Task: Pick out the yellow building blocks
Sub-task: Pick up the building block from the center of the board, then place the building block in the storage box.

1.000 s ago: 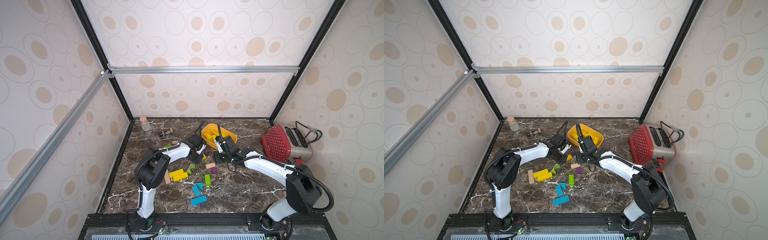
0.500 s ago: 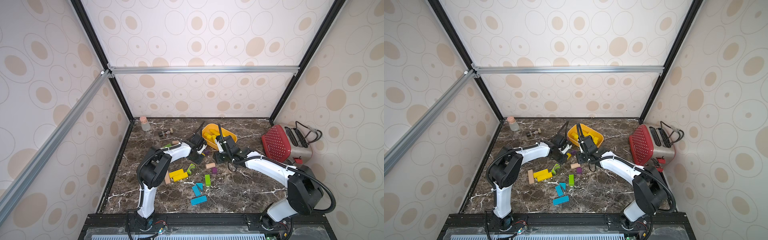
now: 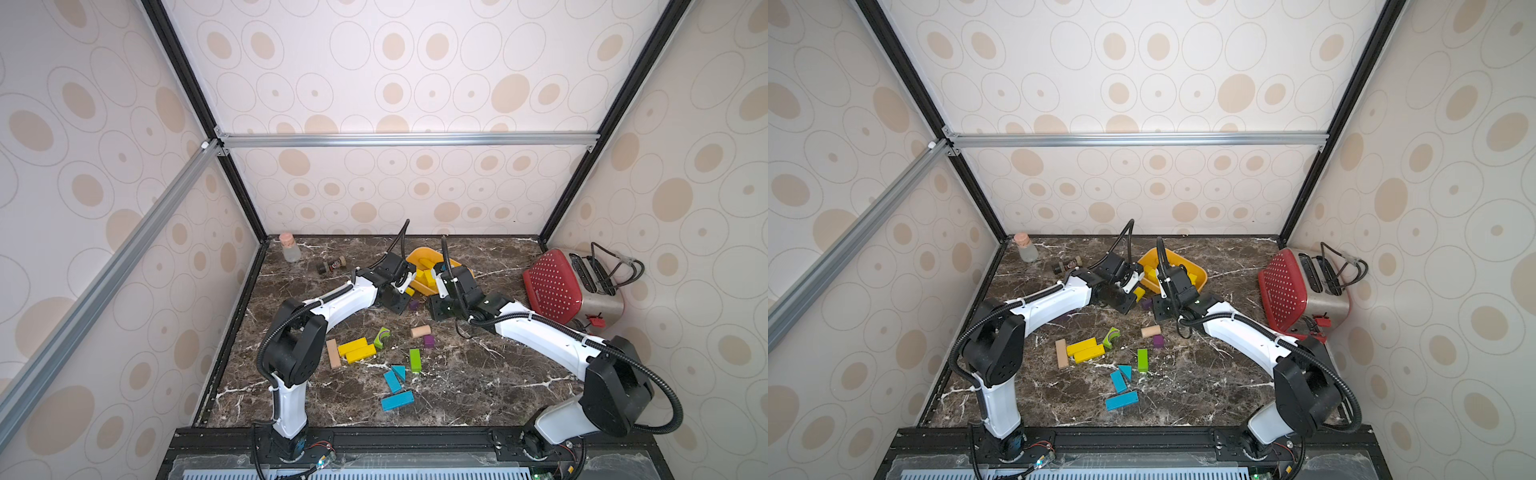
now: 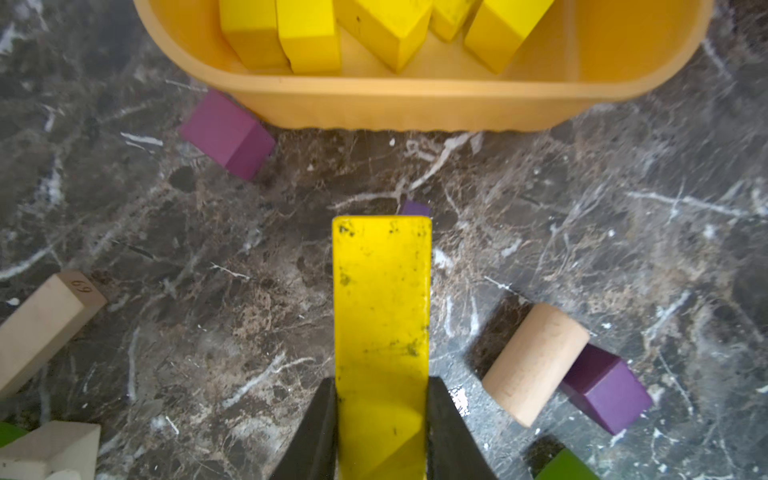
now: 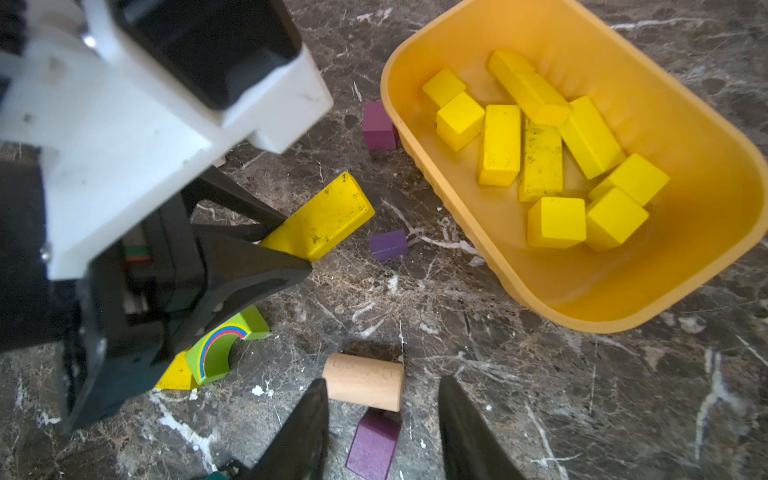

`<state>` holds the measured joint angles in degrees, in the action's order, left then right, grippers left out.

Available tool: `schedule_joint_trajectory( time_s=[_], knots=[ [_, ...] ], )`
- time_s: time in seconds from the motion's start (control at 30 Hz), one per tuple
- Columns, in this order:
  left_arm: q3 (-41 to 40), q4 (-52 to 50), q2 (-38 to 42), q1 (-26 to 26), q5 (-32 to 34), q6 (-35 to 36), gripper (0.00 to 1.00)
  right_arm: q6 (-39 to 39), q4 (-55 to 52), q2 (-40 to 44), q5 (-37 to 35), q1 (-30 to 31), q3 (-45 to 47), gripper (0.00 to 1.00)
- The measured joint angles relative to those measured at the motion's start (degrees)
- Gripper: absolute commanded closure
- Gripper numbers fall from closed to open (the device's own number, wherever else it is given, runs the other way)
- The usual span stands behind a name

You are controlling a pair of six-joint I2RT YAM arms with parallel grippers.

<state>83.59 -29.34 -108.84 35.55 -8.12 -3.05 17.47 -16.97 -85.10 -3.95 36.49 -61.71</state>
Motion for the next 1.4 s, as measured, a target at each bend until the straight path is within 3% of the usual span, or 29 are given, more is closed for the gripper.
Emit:
schedule_joint_trajectory(
  time_s=[0.43, 0.9, 1.4],
  knots=[
    [12.20, -0.28, -5.99, 0.00, -3.15, -0.57, 1.00, -1.07, 1.11, 8.26, -7.58, 0.00, 3.30, 0.57],
    [45.44, -3.96, -32.39, 0.17, -5.09, 1.79, 1.00, -2.58, 1.84, 16.83, -13.22, 0.00, 10.58, 0.57],
    [47.50, -4.17, -36.37, 0.20, -4.83, 0.90, 1.00, -6.69, 6.03, 25.14, -14.29, -0.61, 16.37, 0.56]
  ],
)
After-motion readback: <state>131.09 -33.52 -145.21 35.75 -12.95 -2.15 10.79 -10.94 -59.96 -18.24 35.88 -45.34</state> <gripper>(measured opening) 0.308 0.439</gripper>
